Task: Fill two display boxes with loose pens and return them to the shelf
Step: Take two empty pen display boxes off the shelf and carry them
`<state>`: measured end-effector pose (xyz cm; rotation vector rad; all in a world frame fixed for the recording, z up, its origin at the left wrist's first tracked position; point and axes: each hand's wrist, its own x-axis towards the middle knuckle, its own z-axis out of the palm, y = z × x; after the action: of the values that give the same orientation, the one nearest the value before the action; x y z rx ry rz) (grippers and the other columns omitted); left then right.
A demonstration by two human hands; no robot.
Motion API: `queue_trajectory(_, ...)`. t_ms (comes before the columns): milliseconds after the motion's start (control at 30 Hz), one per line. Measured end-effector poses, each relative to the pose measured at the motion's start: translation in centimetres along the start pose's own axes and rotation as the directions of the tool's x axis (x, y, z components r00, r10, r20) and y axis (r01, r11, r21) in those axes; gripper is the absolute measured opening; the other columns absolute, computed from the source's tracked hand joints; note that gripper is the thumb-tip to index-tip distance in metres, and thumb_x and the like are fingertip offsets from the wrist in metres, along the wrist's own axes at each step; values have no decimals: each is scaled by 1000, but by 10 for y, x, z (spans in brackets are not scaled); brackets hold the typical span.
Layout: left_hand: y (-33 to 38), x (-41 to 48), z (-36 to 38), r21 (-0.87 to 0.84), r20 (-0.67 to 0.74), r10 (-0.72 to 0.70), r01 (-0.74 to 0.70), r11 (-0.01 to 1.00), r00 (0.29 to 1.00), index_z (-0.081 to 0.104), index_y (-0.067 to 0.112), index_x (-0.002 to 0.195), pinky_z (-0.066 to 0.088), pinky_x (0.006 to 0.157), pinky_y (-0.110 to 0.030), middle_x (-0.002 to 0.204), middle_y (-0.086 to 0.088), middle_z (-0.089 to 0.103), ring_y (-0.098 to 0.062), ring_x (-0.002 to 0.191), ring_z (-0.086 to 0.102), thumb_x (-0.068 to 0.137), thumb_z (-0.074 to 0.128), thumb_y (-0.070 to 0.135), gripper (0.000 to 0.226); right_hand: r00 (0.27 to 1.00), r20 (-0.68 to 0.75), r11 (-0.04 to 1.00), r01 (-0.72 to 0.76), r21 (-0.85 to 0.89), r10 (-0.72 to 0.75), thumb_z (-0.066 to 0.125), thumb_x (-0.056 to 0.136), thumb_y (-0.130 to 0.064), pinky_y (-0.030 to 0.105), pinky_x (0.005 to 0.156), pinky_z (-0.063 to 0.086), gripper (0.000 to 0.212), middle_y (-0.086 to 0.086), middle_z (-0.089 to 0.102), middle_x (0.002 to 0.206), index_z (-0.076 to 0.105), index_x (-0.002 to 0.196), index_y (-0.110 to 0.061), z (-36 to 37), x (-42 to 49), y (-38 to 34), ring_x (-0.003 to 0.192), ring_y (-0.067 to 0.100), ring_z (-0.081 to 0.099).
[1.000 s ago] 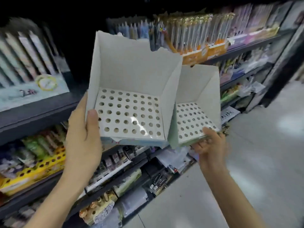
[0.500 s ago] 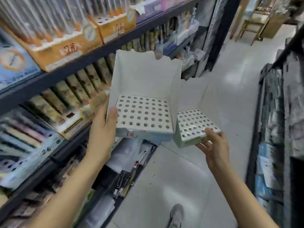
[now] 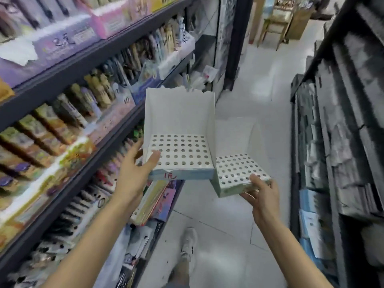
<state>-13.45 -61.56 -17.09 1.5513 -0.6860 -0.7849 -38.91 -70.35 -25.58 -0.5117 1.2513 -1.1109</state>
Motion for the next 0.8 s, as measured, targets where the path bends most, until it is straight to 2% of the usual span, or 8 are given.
queue_trajectory(167, 0, 119, 60, -53, 89, 11, -6, 999, 996, 48, 18, 135, 49, 94, -41, 123, -1, 61, -20, 110, 61, 75, 71, 24, 64, 997, -59, 999, 52, 12, -51, 59, 87, -8, 33, 58, 58, 41, 15, 59, 120, 42, 125, -7, 38, 104, -34, 99, 33, 64)
queue_trajectory(300, 11, 209, 106, -39, 166, -5, 12, 999, 986, 45, 16, 137, 52, 90, -33, 128, -2, 58, -15, 108, 61, 80, 69, 17, 62, 989, -117, 995, 93, 24, -89, 60, 85, -9, 30, 53, 55, 45, 15, 59, 121, 43, 126, -8, 71, 177, -67, 100, 34, 64)
queue_trajectory(467, 29, 310, 161, -15, 254, -29, 34, 999, 967, 44, 17, 138, 50, 93, -40, 127, -4, 58, -20, 109, 61, 74, 72, 24, 70, 982, -160, 994, 103, 30, -97, 60, 84, -8, 31, 55, 56, 45, 15, 60, 119, 42, 125, -8, 105, 258, -112, 98, 32, 65)
queue_trajectory(567, 35, 361, 199, 3, 252, -9, 8, 1000, 968, 43, 19, 138, 52, 90, -40, 124, -5, 57, -20, 104, 62, 80, 70, 17, 64, 976, -193, 994, 110, 29, -102, 59, 85, -6, 32, 55, 56, 43, 14, 59, 118, 40, 124, -7, 119, 308, -142, 95, 30, 65)
queue_trajectory(700, 44, 420, 258, 34, 213, 24, -32, 999, 977, 43, 21, 137, 52, 88, -36, 116, 4, 58, -9, 96, 61, 83, 67, 15, 59, 980, -175, 995, 103, 14, -99, 58, 86, -6, 32, 55, 56, 40, 14, 59, 117, 40, 122, -8, 136, 388, -181, 94, 29, 65)
queue_trajectory(800, 51, 465, 303, 36, 161, 30, -36, 999, 986, 44, 21, 137, 52, 89, -40, 116, 5, 57, -13, 99, 61, 84, 67, 15, 58, 987, -135, 996, 88, -4, -88, 58, 87, -7, 31, 54, 55, 39, 14, 59, 118, 40, 122, -8, 150, 454, -219, 93, 27, 64)
